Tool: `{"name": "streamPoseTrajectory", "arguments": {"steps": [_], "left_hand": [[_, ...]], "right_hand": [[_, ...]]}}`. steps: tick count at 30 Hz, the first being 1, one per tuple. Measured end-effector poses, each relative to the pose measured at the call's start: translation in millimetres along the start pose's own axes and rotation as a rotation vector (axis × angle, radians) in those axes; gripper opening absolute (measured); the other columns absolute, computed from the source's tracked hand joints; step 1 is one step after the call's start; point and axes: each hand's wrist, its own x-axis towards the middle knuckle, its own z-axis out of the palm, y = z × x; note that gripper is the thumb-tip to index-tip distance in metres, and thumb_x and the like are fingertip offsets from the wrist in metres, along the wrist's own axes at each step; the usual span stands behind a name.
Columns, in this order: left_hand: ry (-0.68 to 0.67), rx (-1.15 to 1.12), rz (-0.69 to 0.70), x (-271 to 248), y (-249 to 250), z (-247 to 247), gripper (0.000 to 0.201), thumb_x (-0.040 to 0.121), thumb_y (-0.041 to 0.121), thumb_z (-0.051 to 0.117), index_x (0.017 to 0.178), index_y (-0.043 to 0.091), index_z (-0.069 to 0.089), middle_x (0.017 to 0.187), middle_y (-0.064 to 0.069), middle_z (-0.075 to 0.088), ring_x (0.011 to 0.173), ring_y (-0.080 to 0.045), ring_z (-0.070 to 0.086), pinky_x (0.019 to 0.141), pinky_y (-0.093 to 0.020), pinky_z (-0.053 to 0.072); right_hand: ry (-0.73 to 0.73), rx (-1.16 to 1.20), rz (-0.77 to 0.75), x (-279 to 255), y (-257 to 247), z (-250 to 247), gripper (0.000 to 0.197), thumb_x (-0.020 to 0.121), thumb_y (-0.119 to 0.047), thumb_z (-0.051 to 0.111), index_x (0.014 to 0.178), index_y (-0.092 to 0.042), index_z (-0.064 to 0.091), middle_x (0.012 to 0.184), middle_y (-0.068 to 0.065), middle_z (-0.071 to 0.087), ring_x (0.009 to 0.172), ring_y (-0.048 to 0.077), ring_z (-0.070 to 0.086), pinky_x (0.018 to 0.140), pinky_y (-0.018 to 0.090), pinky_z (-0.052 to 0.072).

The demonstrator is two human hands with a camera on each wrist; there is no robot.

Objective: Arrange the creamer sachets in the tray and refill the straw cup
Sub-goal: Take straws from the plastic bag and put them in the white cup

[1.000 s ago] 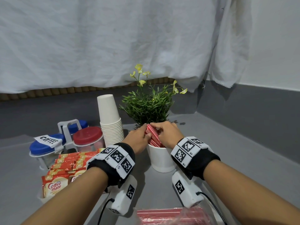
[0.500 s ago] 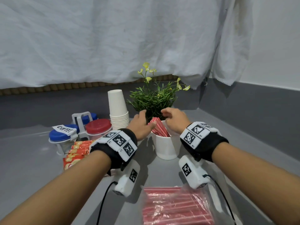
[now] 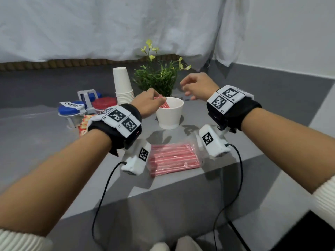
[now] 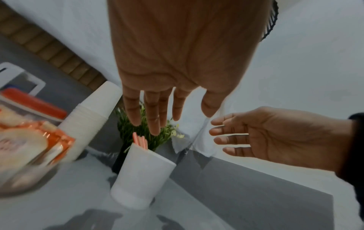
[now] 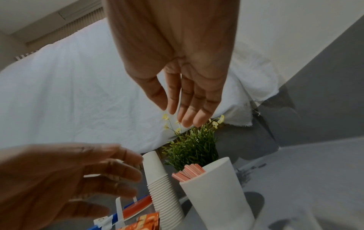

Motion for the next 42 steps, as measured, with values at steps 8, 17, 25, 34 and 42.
{"name": "streamPoseTrajectory", "arguments": {"steps": [8,17,25,34,42], "left_hand": [[-0.161,-0.023,-0.104,-52,-8,59,0.04,0.095,0.029,0.047,0.127,0.005,0.045,0.131,-0.013,0.05,0.119,-0.027,0.049,0.095,-0.029,0.037],[-0.27,0.092,-0.051,-80,-31,85,0.054,0.09,0.028,0.058,0.137,0.011,0.038,0.136,-0.011,0.048,0.121,-0.025,0.049,0.1,-0.03,0.037],[-0.158,0.199,0.019,-89,-46,103,0.055,0.09,0.033,0.056,0.136,0.011,0.037,0.137,-0.01,0.044,0.125,-0.025,0.039,0.107,-0.036,0.033],[-0.127,0.288,-0.049,-87,-44,108,0.046,0.093,0.037,0.048,0.13,0.011,0.038,0.132,-0.011,0.039,0.123,-0.028,0.034,0.102,-0.039,0.032],[-0.078,0.306,-0.047,-89,-44,112,0.044,0.094,0.036,0.046,0.128,0.009,0.037,0.132,-0.011,0.038,0.121,-0.028,0.035,0.1,-0.038,0.033]], "right_hand": [[-0.073,0.093,0.172,-66,33,14,0.026,0.087,-0.003,0.049,0.066,-0.018,0.052,0.078,0.009,0.055,0.06,0.013,0.048,0.053,0.025,0.04],[0.086,0.013,0.4,-93,86,40,0.03,0.087,-0.001,0.039,0.061,-0.017,0.044,0.092,0.019,0.062,0.097,0.039,0.059,0.083,0.041,0.049],[-0.133,-0.036,0.42,-96,98,46,0.025,0.089,-0.003,0.044,0.075,-0.006,0.064,0.078,0.015,0.059,0.072,0.027,0.056,0.065,0.035,0.048],[-0.056,0.343,0.244,-104,92,43,0.028,0.083,0.017,0.045,0.095,-0.005,0.058,0.073,0.006,0.056,0.054,0.004,0.06,0.04,0.01,0.042],[-0.053,0.023,0.263,-100,95,55,0.016,0.086,-0.013,0.06,0.071,-0.009,0.061,0.079,0.008,0.063,0.082,0.024,0.058,0.081,0.032,0.047]]}}
